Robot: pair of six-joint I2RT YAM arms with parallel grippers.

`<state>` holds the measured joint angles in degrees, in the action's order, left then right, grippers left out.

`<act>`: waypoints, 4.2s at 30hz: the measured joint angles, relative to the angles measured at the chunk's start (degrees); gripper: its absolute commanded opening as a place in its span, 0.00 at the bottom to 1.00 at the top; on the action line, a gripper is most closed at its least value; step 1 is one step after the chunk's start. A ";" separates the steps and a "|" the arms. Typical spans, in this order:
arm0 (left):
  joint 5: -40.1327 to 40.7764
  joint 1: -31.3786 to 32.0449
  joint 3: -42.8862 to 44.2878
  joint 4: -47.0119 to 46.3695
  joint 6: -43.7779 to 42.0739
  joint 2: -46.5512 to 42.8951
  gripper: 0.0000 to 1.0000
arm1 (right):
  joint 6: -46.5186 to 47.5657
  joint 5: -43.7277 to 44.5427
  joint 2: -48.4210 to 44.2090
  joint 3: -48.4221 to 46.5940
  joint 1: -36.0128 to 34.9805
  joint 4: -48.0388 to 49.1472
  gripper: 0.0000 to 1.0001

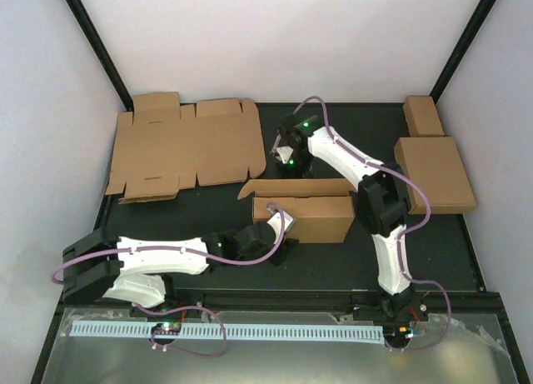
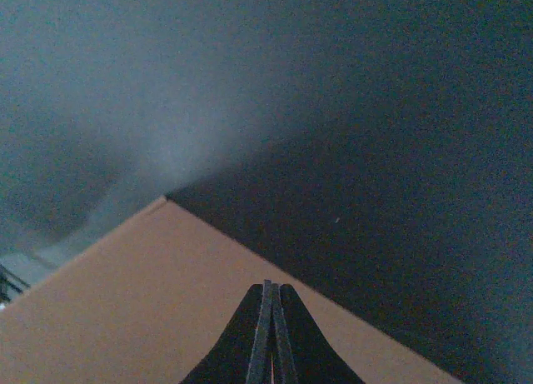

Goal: Fold the paper box

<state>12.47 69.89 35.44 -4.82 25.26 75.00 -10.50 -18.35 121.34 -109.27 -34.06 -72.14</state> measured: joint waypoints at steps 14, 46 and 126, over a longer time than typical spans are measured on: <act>0.02 0.26 0.00 0.04 -0.15 0.11 0.47 | 2.56 -3.43 -12.46 12.83 -3.63 2.93 0.02; 0.00 0.26 0.07 0.50 -0.02 1.09 0.47 | -0.63 11.23 -13.51 -2.23 5.42 3.17 0.05; -28.65 -27.93 4.79 40.24 -0.35 -21.84 0.70 | -24.46 -20.85 -52.57 78.29 3.65 65.55 0.02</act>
<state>-16.19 41.95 40.23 35.42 24.91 53.17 -34.96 -39.20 68.77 -30.98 -30.41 -6.59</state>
